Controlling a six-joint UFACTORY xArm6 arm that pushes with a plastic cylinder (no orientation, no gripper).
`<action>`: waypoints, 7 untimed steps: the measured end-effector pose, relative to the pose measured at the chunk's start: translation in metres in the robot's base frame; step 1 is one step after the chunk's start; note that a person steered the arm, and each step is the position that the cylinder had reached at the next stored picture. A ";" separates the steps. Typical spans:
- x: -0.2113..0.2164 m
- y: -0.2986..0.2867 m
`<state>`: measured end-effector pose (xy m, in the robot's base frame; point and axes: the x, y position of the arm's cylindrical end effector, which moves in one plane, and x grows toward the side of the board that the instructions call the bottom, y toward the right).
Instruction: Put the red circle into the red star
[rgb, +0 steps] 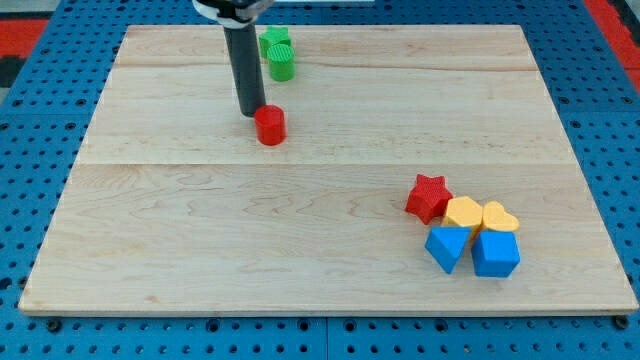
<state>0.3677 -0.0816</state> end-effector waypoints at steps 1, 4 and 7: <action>0.036 0.007; 0.099 0.157; -0.057 0.195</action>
